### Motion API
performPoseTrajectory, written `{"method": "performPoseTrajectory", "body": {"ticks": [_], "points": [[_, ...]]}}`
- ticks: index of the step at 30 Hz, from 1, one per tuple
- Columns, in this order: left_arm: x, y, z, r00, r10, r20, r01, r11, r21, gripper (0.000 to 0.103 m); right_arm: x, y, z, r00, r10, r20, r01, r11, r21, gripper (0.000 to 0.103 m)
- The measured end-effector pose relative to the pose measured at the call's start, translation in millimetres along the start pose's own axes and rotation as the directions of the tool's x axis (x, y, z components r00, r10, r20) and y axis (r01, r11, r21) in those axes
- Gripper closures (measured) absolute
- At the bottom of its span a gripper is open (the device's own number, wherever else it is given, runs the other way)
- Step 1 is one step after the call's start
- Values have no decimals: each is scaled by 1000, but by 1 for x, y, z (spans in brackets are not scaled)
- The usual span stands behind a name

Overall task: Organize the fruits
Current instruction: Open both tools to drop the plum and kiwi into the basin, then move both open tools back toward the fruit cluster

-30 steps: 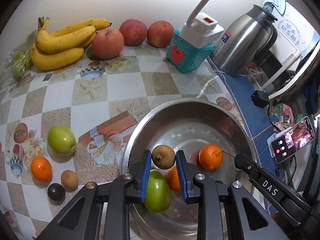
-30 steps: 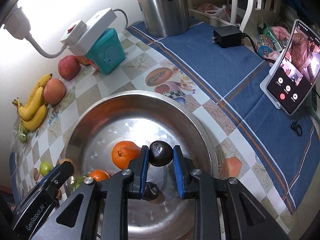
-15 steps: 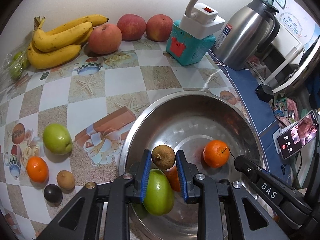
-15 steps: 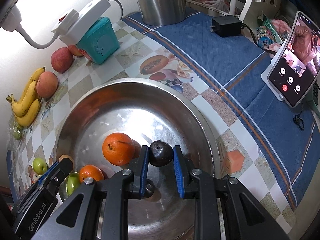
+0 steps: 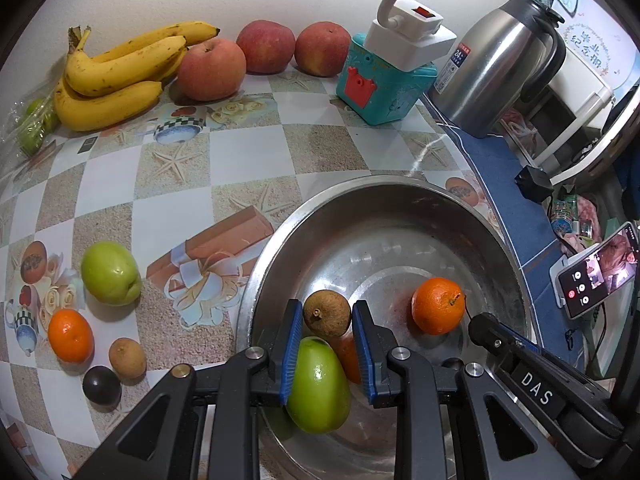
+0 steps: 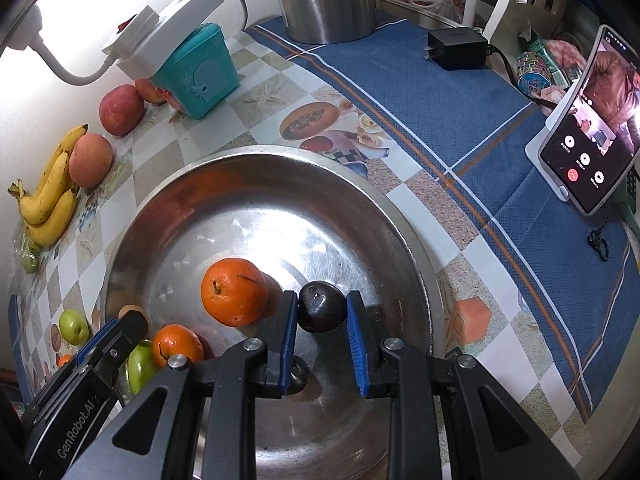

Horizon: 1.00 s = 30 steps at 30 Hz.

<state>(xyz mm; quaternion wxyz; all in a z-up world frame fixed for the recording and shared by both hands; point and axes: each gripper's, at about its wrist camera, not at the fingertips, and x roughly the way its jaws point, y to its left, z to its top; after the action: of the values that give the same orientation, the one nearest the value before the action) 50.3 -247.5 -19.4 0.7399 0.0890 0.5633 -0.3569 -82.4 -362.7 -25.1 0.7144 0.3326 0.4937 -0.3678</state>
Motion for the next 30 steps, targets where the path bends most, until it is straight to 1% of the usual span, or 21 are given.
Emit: {"method": "performPoseTrajectory", "body": {"ticks": [5,6,7,9,16,20,25,30], "points": [[1,-1,0,1000,4,-2,-4,1000,1,74,0,1,0,1000,-5,-1,5,1000,-9,77],[1,-1,0,1000,3,-1,-3,1000,0,73,0,1,0,1000,-5,-1,5,1000,-8,75],[0,-1,0,1000,3,-2,-3,1000,0,71,0,0,1,1000,-6,-1,6,1000,-8,71],[-1,-2,1,1000,2,-1,-2,1000,1,63,-1,0,1,1000,-8,2,8,1000,-6,67],[-12,-5,4,1000,3,18,-3,1000,8,63,-13,-2,4,999,-3,41,3,1000,-7,67],[-22,-5,7,999,23,27,-23,1000,2,63,-23,-2,6,998,5,70,-4,1000,-11,67],[-32,4,9,998,56,19,-55,998,-35,63,-30,2,6,997,12,83,-10,1000,-29,67],[-39,16,8,996,85,8,-84,993,-86,62,-30,7,3,997,20,74,-17,999,-46,67]]}}
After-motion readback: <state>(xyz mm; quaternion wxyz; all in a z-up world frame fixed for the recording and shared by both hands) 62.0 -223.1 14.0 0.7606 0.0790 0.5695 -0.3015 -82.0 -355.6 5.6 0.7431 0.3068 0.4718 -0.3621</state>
